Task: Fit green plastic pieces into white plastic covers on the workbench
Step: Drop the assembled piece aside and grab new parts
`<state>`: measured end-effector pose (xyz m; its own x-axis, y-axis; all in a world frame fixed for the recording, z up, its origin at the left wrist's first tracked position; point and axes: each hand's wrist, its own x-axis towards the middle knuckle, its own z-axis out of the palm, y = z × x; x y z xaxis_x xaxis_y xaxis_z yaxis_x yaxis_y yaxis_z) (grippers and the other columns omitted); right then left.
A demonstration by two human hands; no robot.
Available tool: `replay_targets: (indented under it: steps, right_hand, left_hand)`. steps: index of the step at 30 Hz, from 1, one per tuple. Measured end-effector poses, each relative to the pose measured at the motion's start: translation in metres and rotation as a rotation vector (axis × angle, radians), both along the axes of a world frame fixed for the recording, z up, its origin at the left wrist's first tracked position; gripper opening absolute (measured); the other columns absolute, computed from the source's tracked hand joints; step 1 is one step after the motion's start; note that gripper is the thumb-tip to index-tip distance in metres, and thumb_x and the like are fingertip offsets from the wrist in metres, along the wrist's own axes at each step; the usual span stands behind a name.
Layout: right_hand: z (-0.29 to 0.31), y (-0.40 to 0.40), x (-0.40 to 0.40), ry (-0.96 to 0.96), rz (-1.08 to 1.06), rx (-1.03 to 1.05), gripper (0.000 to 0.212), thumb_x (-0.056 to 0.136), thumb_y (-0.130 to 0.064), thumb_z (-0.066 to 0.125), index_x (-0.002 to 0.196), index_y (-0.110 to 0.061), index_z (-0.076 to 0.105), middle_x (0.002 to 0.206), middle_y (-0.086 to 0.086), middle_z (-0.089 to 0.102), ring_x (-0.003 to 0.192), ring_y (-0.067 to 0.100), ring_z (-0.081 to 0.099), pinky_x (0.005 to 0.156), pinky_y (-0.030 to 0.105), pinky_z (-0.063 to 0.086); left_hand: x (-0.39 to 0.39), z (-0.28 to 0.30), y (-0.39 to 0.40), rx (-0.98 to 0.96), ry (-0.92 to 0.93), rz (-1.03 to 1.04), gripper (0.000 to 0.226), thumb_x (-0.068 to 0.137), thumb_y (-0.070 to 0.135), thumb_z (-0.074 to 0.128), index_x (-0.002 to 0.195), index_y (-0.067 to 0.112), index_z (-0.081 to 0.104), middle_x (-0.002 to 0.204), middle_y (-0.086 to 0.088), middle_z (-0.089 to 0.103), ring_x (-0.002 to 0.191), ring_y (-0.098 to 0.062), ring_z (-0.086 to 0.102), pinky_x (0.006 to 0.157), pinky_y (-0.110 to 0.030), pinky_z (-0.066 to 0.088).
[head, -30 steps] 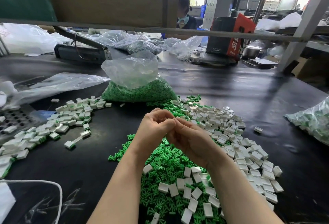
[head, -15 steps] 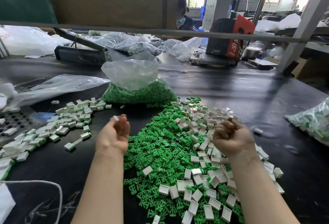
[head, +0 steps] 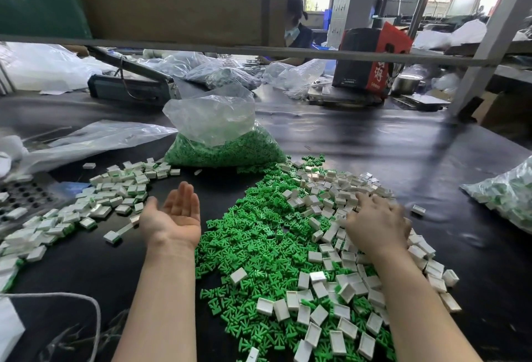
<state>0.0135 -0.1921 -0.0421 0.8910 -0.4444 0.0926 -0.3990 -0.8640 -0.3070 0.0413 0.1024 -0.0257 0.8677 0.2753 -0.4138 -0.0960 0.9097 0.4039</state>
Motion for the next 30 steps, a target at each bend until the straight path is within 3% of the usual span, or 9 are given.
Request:
replay_targets:
  steps: [3,7,14,16,18,21,23,27,30]
  right_hand:
    - [-0.002,0.002,0.000,0.067,0.037,-0.033,0.050,0.097,-0.027,0.044,0.146,-0.028,0.037,0.152,0.002,0.034,0.134,0.034,0.025,0.109,0.047,0.025]
    - [0.000,0.001,0.003,0.007,0.034,-0.145,0.028,0.095,-0.025,0.048,0.122,-0.025,0.056,0.127,0.005,0.055,0.120,0.030,0.039,0.097,0.041,0.031]
    - [-0.002,0.002,0.003,-0.220,0.058,-0.079,0.012,0.092,-0.024,0.060,0.100,-0.016,0.065,0.088,0.002,0.067,0.088,0.022,0.058,0.079,0.033,0.036]
    - [0.001,0.004,0.002,-0.335,0.114,0.068,0.014,0.091,-0.022,0.066,0.103,-0.015,0.070,0.091,0.003,0.072,0.086,0.021,0.064,0.082,0.032,0.047]
    - [0.007,0.008,0.002,-0.429,0.212,0.367,0.016,0.088,-0.015,0.070,0.104,-0.011,0.071,0.096,0.003,0.073,0.088,0.019,0.067,0.082,0.030,0.054]
    - [0.016,0.025,-0.001,-0.408,0.361,0.852,0.019,0.086,-0.008,0.069,0.105,-0.010,0.068,0.096,0.000,0.070,0.090,0.013,0.066,0.070,0.013,0.053]
    - [0.017,0.036,-0.002,-0.358,0.420,0.961,0.023,0.086,-0.007,0.068,0.109,-0.012,0.066,0.098,0.000,0.069,0.093,0.009,0.065,0.071,0.009,0.052]
    - [0.013,0.049,-0.002,-0.273,0.462,0.894,0.016,0.089,-0.009,0.065,0.103,-0.016,0.069,0.097,-0.002,0.070,0.091,0.008,0.066,0.077,0.014,0.054]
    - [0.012,0.053,-0.002,-0.250,0.462,0.797,0.012,0.092,-0.012,0.063,0.093,-0.023,0.069,0.093,0.000,0.069,0.082,0.017,0.066,0.071,0.026,0.056]
  left_hand:
    - [-0.001,0.004,-0.005,0.143,0.012,-0.064,0.035,0.103,0.037,0.034,0.094,0.012,0.059,0.083,-0.002,0.072,0.076,-0.013,0.068,0.067,-0.023,0.053]
    - [-0.002,0.009,-0.015,0.361,0.004,-0.202,0.032,0.102,0.033,0.042,0.088,0.015,0.065,0.069,0.003,0.073,0.066,-0.009,0.066,0.063,-0.022,0.050]
    - [-0.006,0.007,-0.040,0.931,-0.051,-0.353,0.018,0.098,0.019,0.053,0.094,0.015,0.069,0.078,0.000,0.073,0.067,-0.011,0.060,0.062,-0.024,0.045]
    - [-0.009,0.004,-0.046,1.125,-0.092,-0.394,0.013,0.096,0.016,0.057,0.095,0.017,0.069,0.082,0.000,0.072,0.071,-0.011,0.058,0.060,-0.021,0.044]
    - [-0.010,0.002,-0.051,1.287,-0.157,-0.430,0.009,0.094,0.015,0.061,0.095,0.019,0.069,0.085,-0.001,0.071,0.072,-0.010,0.058,0.058,-0.015,0.046]
    - [-0.010,0.002,-0.058,1.484,-0.273,-0.463,0.015,0.090,0.015,0.067,0.098,0.026,0.071,0.087,0.001,0.067,0.067,-0.008,0.056,0.062,-0.024,0.050]
    - [-0.010,0.000,-0.062,1.653,-0.303,-0.501,0.018,0.088,0.018,0.068,0.101,0.031,0.071,0.087,0.007,0.065,0.057,-0.003,0.051,0.056,-0.023,0.047]
    - [-0.014,-0.005,-0.068,2.042,-0.146,-0.708,0.028,0.085,0.036,0.071,0.113,0.033,0.067,0.108,0.004,0.055,0.097,-0.015,0.059,0.091,-0.034,0.050]
    - [-0.017,-0.005,-0.071,2.126,-0.108,-0.780,0.020,0.083,0.037,0.074,0.102,0.034,0.072,0.121,-0.001,0.052,0.114,-0.020,0.055,0.098,-0.035,0.045]
